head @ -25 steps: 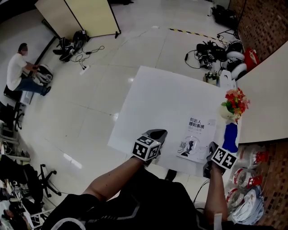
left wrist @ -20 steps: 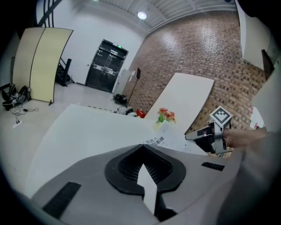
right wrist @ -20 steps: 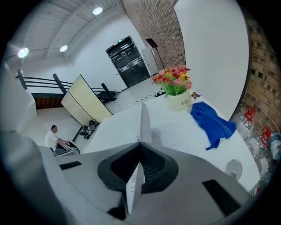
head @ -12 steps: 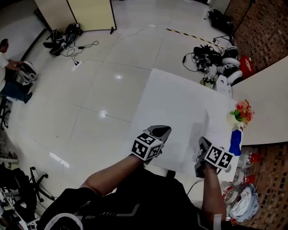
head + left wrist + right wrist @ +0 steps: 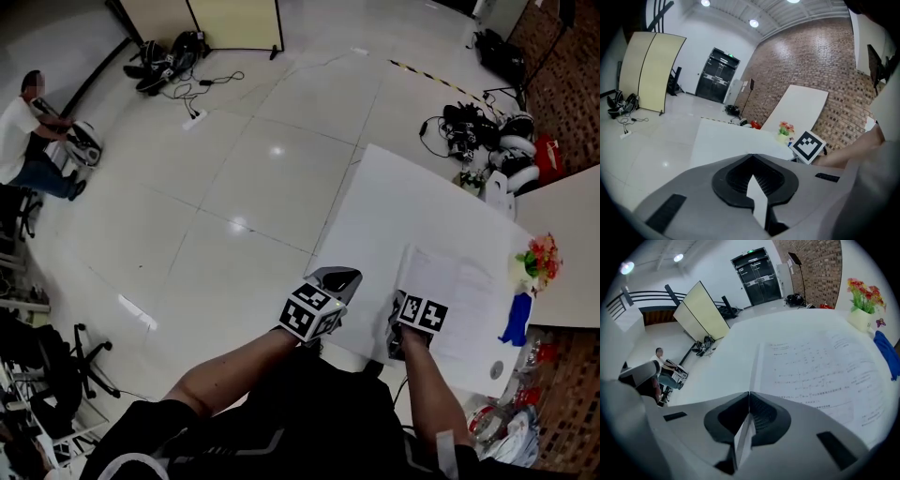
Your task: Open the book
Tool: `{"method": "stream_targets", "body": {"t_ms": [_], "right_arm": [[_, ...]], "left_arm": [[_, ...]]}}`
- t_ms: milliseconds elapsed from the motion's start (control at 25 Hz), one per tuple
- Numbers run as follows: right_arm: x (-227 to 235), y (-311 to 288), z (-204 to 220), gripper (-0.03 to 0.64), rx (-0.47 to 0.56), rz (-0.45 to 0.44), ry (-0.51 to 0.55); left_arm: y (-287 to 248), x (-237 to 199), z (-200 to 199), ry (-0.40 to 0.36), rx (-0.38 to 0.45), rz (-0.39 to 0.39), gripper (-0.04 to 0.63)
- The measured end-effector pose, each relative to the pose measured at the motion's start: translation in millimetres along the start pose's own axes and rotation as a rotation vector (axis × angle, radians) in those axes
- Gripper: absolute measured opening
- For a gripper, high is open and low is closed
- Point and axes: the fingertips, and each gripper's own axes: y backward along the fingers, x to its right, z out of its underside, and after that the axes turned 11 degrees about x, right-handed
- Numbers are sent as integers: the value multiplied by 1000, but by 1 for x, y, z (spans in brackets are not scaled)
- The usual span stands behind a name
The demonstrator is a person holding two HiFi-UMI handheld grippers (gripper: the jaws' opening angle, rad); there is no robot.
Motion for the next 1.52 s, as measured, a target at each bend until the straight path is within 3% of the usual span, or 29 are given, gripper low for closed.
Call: {"method": "stream_targets", "body": {"t_ms": [280, 480, 680, 880, 1080, 1200, 1320, 1520], "right_arm": [[-6, -13, 8, 6, -11, 13, 13], [-14, 1, -4, 8, 53, -46, 11], [-8, 54, -46, 8, 217, -127, -3], [21, 139, -102, 8, 421, -156, 87], [60, 232, -147, 6, 645, -207, 122], [87, 278, -161, 6, 738, -187, 174], [113, 313, -170, 6, 811, -162, 218], [138, 333, -164, 6, 838, -192, 211]], "left_arm": [[8, -9, 11, 16, -25, -14, -6], [0, 2, 8, 8, -16, 4, -5], [-15, 32, -10, -4, 29, 38, -5], [-25, 79, -51, -16, 144, 75, -5], [-33, 131, -85, -93, 246, 133, -5], [-34, 157, -100, -136, 283, 145, -5], [-35, 185, -115, -178, 324, 165, -5], [-39, 216, -122, -205, 355, 154, -5]]}}
